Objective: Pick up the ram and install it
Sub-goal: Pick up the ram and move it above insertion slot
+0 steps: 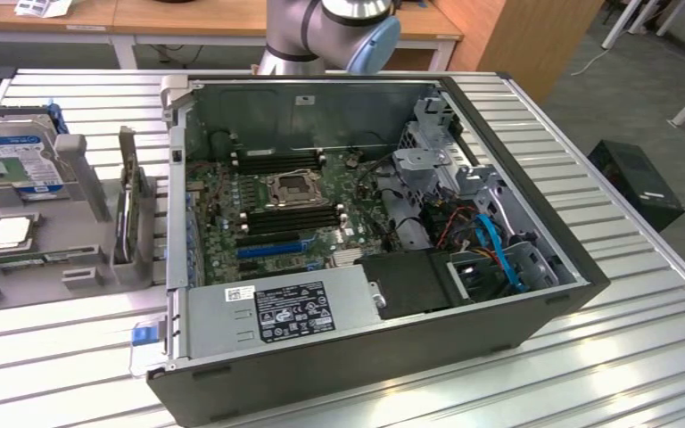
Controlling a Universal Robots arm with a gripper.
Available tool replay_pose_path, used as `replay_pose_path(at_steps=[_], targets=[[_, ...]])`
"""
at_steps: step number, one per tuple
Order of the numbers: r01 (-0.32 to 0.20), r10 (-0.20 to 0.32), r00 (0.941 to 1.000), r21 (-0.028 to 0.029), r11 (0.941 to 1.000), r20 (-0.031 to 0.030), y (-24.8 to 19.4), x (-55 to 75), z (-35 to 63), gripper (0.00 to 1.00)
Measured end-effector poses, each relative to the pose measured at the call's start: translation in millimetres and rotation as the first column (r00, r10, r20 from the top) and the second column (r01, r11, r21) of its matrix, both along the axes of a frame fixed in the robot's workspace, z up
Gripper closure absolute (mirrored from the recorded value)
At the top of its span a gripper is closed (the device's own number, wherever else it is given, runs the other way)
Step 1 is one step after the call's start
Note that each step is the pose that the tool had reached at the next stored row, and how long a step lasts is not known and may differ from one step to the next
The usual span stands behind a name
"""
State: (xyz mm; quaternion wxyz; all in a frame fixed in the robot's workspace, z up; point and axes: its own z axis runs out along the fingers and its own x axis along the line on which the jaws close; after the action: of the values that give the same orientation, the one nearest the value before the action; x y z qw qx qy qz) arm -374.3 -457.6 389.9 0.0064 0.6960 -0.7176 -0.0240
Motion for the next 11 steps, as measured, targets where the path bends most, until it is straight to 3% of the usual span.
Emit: replay_pose_path(at_steps=[4, 11], targets=[[0.0, 0.0, 1.0, 0.0, 1.0, 0.0, 0.0, 0.0, 8.7, 0.88], [0.0, 0.0, 1.0, 0.0, 1.0, 0.0, 0.0, 0.0, 9.8, 0.88]])
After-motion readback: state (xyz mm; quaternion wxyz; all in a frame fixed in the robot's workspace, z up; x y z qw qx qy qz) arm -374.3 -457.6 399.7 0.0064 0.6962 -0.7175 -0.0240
